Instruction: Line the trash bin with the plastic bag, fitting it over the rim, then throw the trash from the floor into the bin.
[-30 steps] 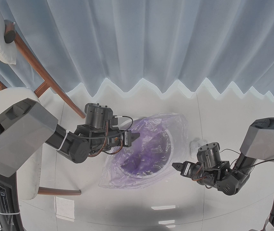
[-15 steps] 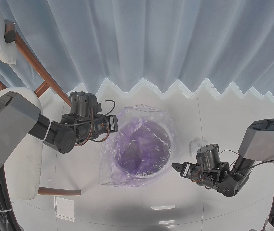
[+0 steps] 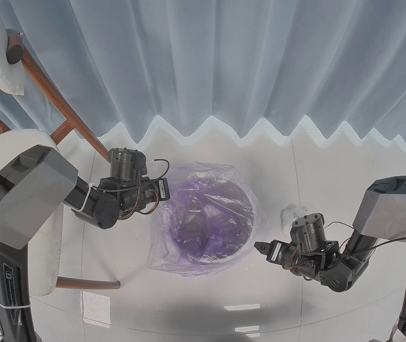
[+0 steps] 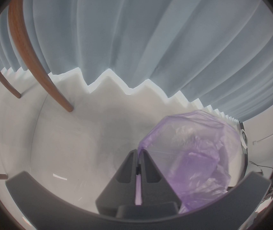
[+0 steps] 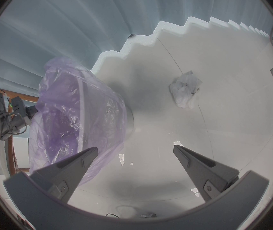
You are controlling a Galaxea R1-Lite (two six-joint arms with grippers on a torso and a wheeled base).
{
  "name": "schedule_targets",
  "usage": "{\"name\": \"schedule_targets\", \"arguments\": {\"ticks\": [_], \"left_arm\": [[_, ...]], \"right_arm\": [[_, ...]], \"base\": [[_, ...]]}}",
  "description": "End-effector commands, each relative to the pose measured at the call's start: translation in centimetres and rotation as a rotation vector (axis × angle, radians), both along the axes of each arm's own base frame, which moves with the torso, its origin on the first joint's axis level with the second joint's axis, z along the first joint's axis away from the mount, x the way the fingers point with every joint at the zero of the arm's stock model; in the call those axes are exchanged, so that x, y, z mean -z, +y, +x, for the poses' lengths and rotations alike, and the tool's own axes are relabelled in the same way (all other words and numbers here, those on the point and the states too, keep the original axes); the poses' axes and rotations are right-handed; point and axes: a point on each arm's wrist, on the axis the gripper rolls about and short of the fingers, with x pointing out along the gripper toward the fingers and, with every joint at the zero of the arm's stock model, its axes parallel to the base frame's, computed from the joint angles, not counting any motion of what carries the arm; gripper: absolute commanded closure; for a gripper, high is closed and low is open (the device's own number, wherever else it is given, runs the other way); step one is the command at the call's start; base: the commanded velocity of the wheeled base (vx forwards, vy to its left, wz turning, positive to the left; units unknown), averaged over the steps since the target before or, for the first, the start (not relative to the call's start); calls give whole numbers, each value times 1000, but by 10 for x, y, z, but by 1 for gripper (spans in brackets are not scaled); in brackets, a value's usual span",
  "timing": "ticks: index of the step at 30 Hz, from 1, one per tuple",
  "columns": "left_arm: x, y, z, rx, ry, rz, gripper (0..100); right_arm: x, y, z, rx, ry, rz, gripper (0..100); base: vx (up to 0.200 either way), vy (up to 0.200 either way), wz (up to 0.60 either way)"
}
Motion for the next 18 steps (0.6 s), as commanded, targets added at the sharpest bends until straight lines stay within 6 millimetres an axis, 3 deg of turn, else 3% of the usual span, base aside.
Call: {"name": "schedule_targets", "arguments": {"ticks": [1,5,10,16,17,18], "left_arm": [[29,5,17,-38,33,19,100],[26,9,18,-57,30,0,100],[-11,6,11,-77,-12,-125,100],[-25,11,-7,-78,11,-133,100],[-25,12,-11,-76,21,-130,0],[-26,12,-12,-76,21,-130,0]], "right_arm": [[-1,0,0,3,-2,2,0],[0,1,1,3,-22,14,0],[1,1,1,1,-22,14,0],[1,1,0,-1,-21,12,0],[0,1,1,1,-25,13,0],[-1,2,1,0,-29,16,0]], "base": [[0,0,0],[0,0,0],[0,0,0],[0,0,0],[0,0,0],[0,0,0]]}}
